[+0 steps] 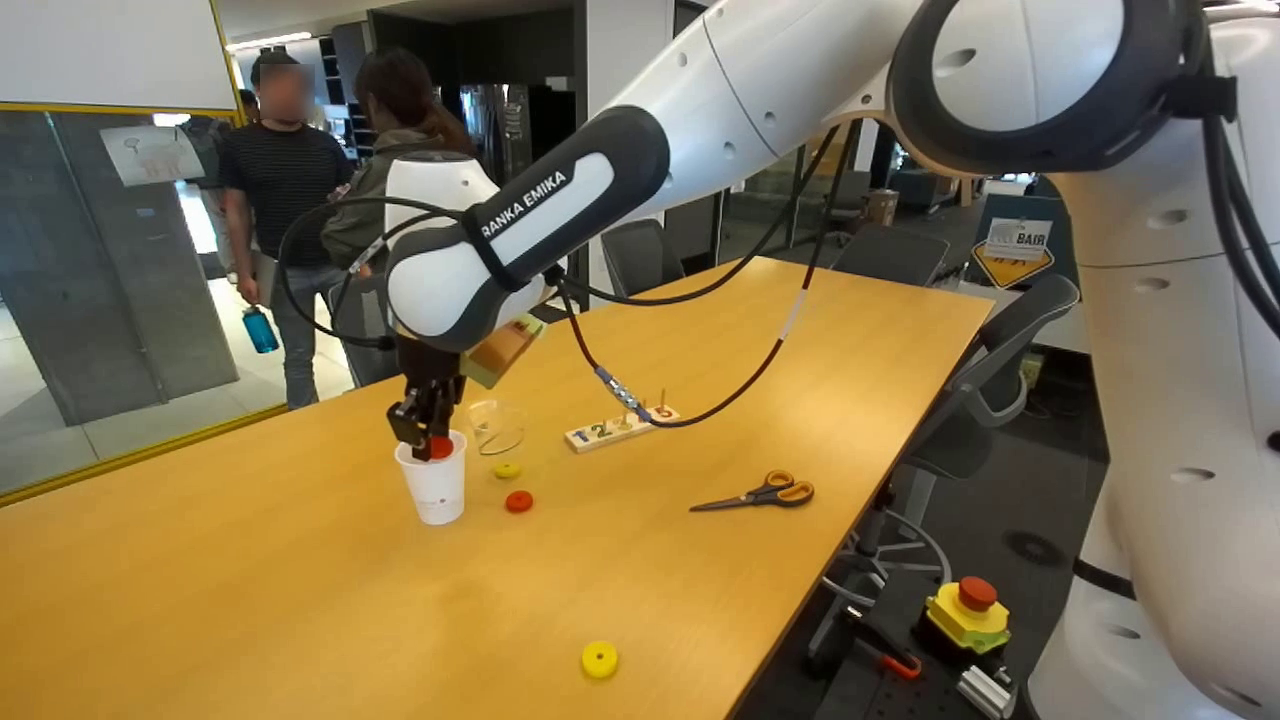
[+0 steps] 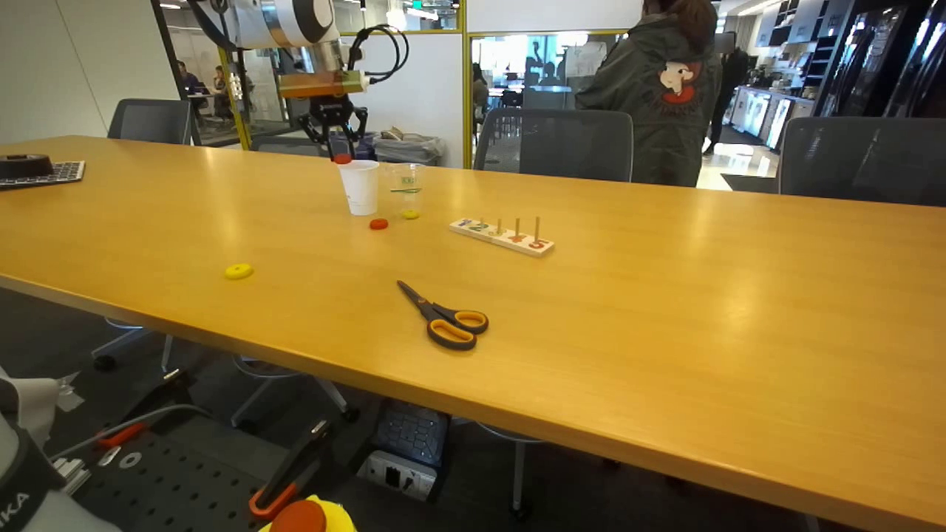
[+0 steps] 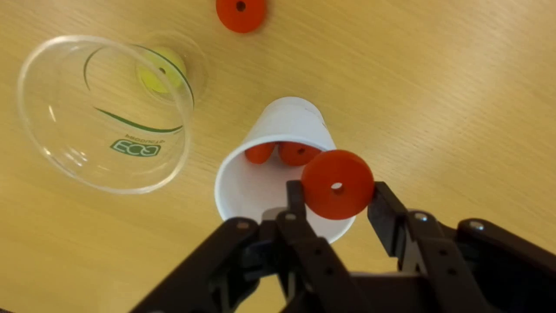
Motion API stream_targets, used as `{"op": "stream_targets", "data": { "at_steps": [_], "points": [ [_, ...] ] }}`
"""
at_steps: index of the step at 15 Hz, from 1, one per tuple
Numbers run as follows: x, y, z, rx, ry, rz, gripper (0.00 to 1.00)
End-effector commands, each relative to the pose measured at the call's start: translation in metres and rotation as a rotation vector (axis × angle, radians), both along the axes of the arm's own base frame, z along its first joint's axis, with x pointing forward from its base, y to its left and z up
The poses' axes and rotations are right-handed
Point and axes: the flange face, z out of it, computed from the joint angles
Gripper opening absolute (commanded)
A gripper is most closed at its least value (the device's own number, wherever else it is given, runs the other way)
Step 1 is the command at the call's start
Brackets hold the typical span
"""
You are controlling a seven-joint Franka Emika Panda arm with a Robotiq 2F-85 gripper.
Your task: Put one yellow block in the clear cup then put the orange blocks in the white cup, then put the last yellow block in the clear cup
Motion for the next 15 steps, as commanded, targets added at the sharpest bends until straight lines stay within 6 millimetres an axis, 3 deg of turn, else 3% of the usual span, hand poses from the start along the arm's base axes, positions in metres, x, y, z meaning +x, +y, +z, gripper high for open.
{"op": "stream_targets", "data": {
  "at_steps": [1, 3, 5, 7, 11, 15],
  "points": [
    [0.023, 0.005, 0.005, 0.008, 0.004, 0.021, 0.23],
    [0.03, 0.005, 0.004, 0.007, 0.005, 0.021, 0.23],
    [0.034, 0.003, 0.001, -0.001, 0.017, 0.015, 0.68],
    [0.034, 0.0, 0.0, -0.018, 0.031, 0.022, 0.72],
    [0.021, -0.006, 0.01, -0.05, 0.049, 0.07, 0.99],
    [0.002, -0.017, 0.016, -0.053, 0.072, 0.125, 1.0]
  ]
}}
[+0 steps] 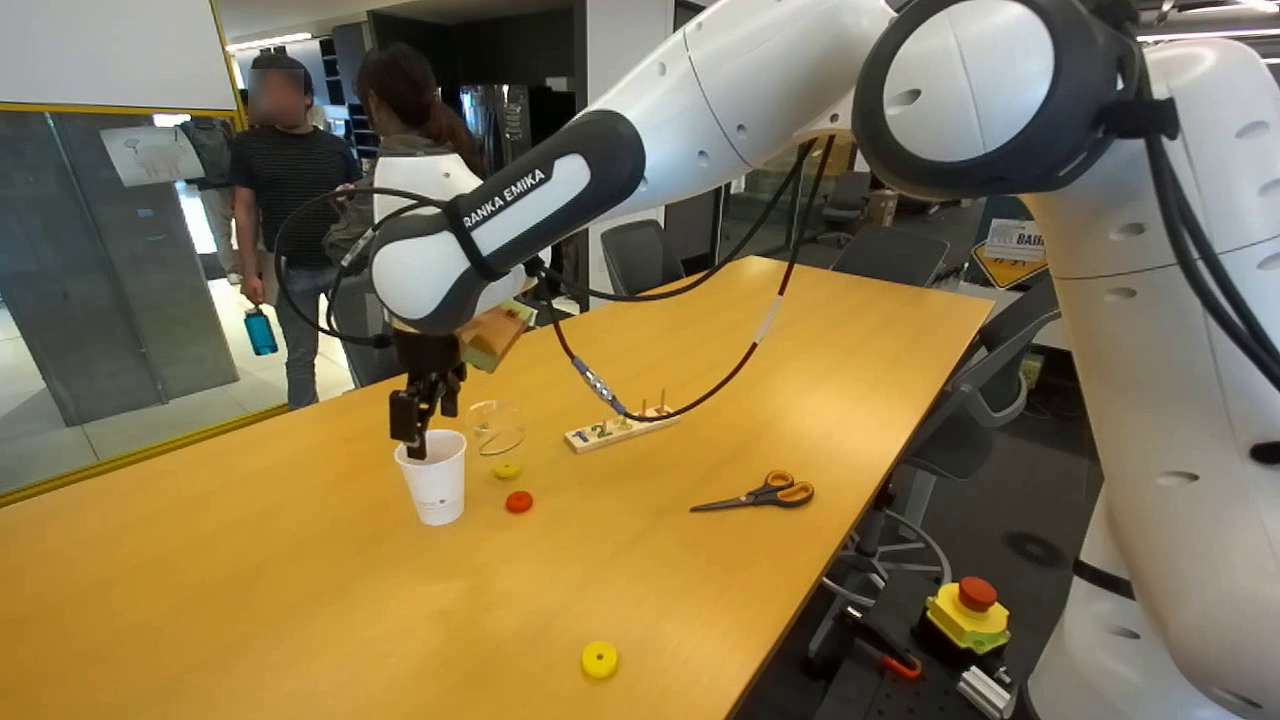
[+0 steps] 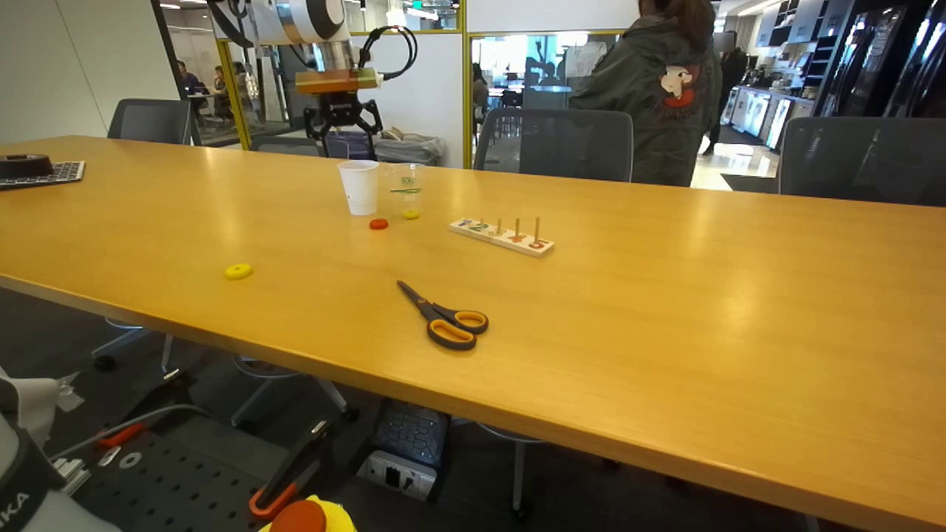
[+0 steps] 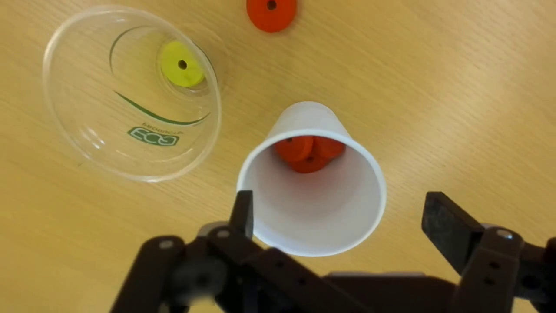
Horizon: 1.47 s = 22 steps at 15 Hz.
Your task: Put one yellow block in the clear cup then put the orange blocks in the white cup, then put the last yellow block in the clear cup
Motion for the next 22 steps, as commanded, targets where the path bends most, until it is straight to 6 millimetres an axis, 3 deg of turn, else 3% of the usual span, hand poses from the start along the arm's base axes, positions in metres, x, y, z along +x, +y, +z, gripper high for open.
{"op": "stream_targets", "data": {
  "at_steps": [1, 7, 11, 16, 22],
  "points": [
    [-0.024, -0.014, 0.017, -0.016, 0.017, 0.068, 1.0],
    [-0.049, -0.04, 0.001, -0.041, 0.067, 0.151, 1.0],
    [-0.055, -0.054, -0.023, -0.063, 0.101, 0.033, 1.0],
    [-0.05, -0.062, -0.048, -0.055, 0.082, -0.192, 1.0],
    [-0.03, -0.064, -0.095, -0.028, 0.092, -0.363, 1.0]
  ]
}}
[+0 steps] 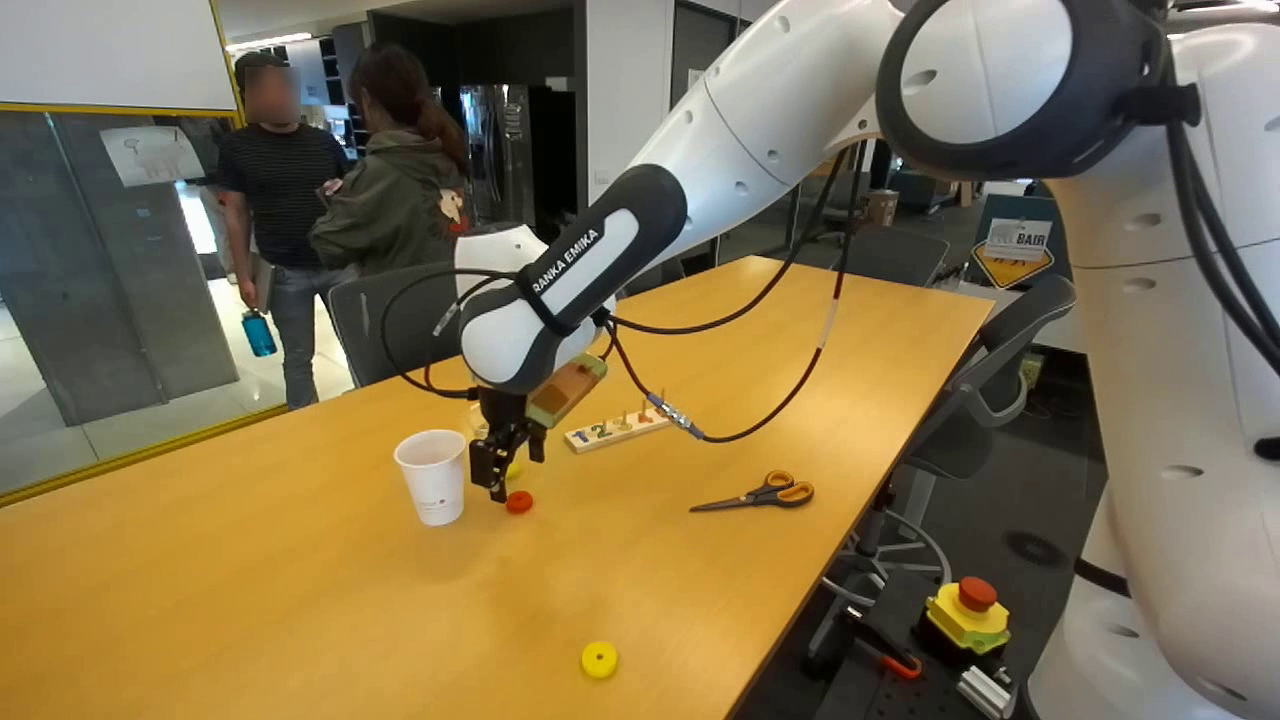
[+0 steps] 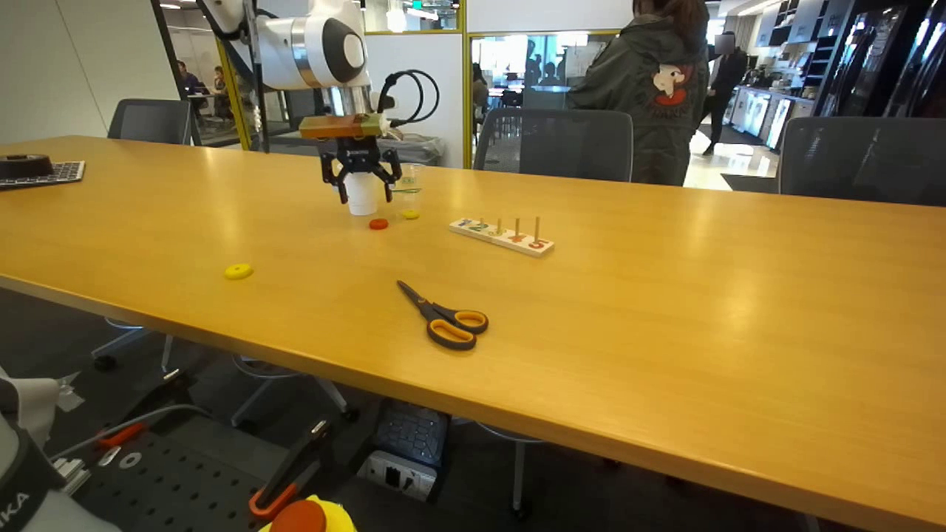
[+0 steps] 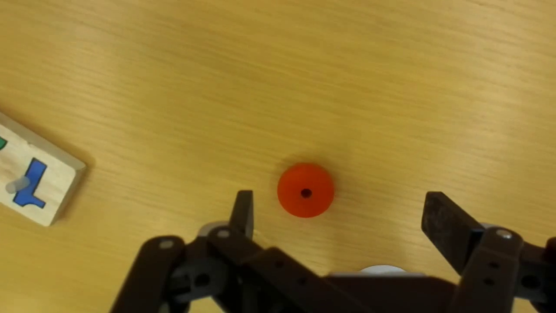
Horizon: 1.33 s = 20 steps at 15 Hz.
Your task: Put one yellow block in the clear cup then put the orange blocks in the white cup, then put the last yellow block in the clear cup
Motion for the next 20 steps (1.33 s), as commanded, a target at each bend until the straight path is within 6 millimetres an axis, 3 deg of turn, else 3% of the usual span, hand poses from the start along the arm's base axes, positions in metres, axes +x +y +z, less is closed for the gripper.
{"op": "stream_targets", "data": {
  "at_steps": [1, 5, 12, 20],
  "points": [
    [0.016, 0.004, -0.023, -0.001, -0.011, -0.08, 1.0],
    [0.02, 0.004, -0.039, 0.005, -0.013, -0.116, 1.0],
    [0.018, 0.006, -0.029, 0.006, -0.107, -0.16, 1.0],
    [0.018, 0.0, -0.028, 0.01, -0.081, -0.207, 1.0]
  ]
}}
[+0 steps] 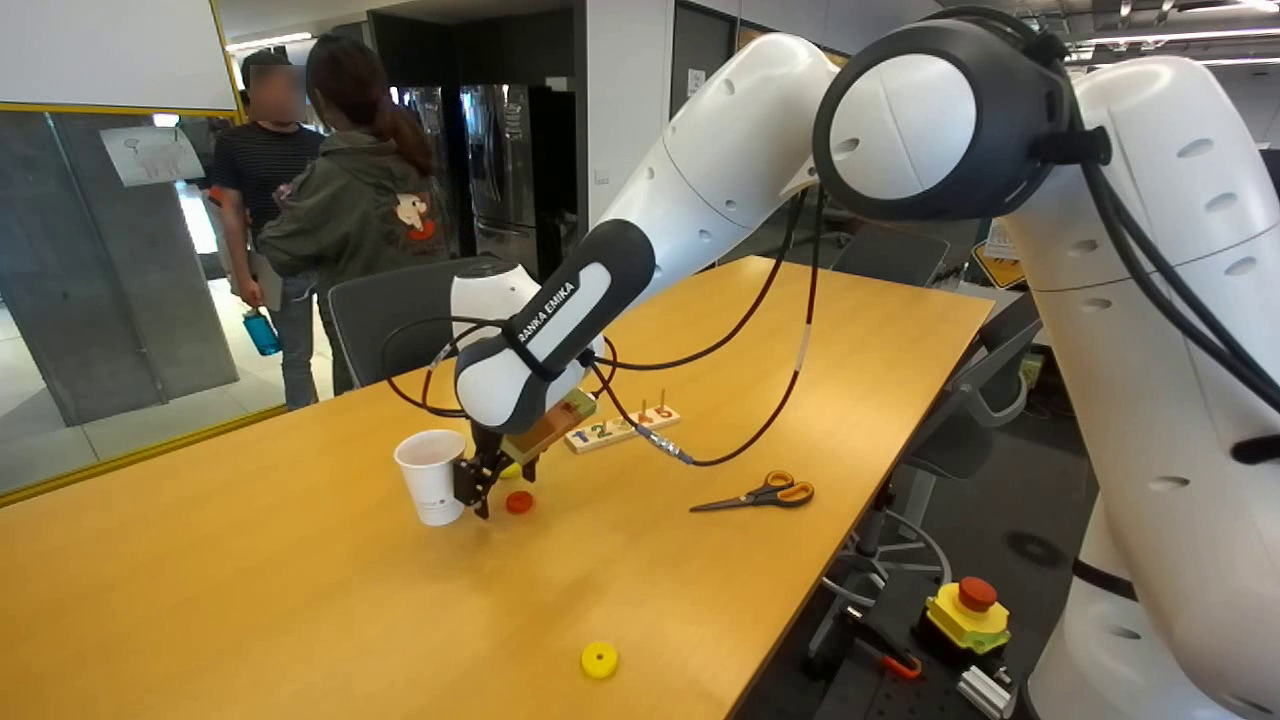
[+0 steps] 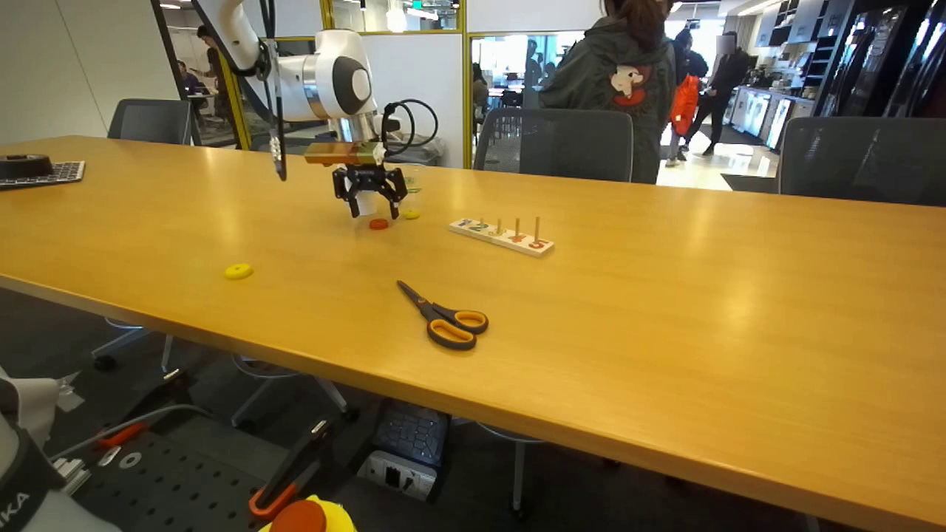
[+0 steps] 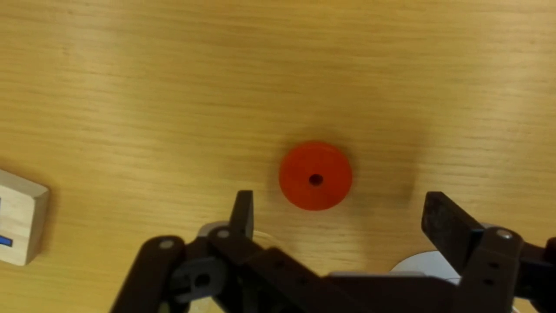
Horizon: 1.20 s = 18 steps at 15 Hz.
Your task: Put one yellow block in the clear cup then put the orange blocks in the white cup, then put the last yellow block in the clear cup
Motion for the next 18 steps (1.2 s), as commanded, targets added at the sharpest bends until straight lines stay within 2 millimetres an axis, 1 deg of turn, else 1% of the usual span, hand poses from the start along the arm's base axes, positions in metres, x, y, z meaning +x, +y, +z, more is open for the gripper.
{"op": "stream_targets", "data": {
  "at_steps": [1, 5, 9, 14, 18],
  "points": [
    [0.0, -0.007, 0.013, -0.006, -0.011, -0.038, 1.0],
    [0.002, -0.016, 0.011, -0.001, 0.003, -0.05, 1.0],
    [0.003, -0.021, 0.008, 0.017, 0.029, -0.058, 1.0],
    [0.002, -0.022, 0.006, 0.019, 0.048, -0.064, 1.0],
    [0.001, -0.018, 0.004, 0.024, 0.055, -0.057, 1.0]
  ]
}}
